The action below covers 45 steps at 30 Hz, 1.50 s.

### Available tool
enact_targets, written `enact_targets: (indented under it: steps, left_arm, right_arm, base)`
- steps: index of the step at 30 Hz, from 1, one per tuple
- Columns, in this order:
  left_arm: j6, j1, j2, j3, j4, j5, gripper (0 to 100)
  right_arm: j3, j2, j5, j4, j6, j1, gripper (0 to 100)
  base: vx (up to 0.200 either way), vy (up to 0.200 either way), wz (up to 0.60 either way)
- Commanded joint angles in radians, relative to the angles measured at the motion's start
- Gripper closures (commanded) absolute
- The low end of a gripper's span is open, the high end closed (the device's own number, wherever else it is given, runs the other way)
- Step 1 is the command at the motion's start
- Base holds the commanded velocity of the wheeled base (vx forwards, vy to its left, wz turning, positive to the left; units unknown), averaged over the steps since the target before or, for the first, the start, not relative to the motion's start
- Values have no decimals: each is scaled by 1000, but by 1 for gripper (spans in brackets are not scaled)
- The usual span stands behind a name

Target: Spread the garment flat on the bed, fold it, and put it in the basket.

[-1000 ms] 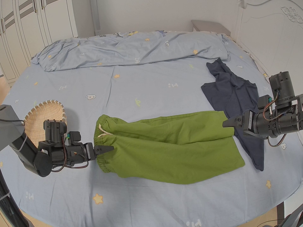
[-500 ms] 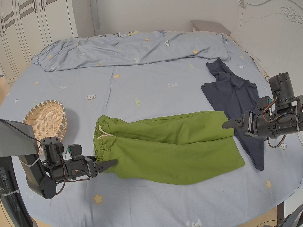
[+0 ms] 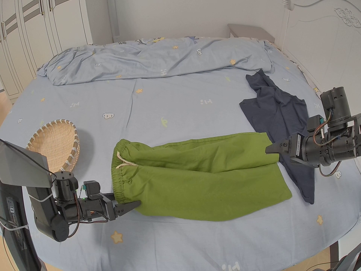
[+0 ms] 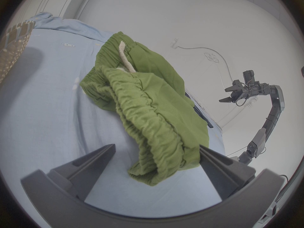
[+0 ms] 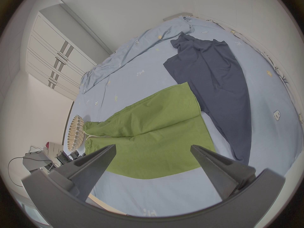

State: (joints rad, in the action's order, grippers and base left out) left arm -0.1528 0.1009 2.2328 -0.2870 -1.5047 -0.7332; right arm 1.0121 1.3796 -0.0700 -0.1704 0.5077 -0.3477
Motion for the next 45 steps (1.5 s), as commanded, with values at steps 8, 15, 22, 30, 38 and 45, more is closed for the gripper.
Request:
enact_targets:
  steps: [8, 15, 22, 30, 38, 45]
  left_arm:
    - [-2, -18, 8, 58, -66, -23, 0]
    - [61, -20, 2, 95, -66, -68, 0]
    - [81, -24, -19, 95, -66, -68, 0]
    - [153, -21, 34, 89, -66, -61, 0]
    - [275, -24, 77, 86, -66, -60, 0]
    - [271, -75, -10, 78, -66, -71, 0]
  right_arm:
    - [2, -1, 1, 0, 0, -1, 0]
    - [2, -2, 1, 0, 0, 1, 0]
    - [2, -1, 1, 0, 0, 1, 0]
    - [0, -1, 1, 0, 0, 1, 0]
    - [0, 3, 1, 0, 0, 1, 0]
    - [0, 13, 1, 0, -1, 1, 0]
  base:
    - [0, 0, 0]
    - [0, 0, 0]
    - [0, 0, 0]
    - [0, 0, 0]
    - [0, 0, 0]
    - [0, 0, 0]
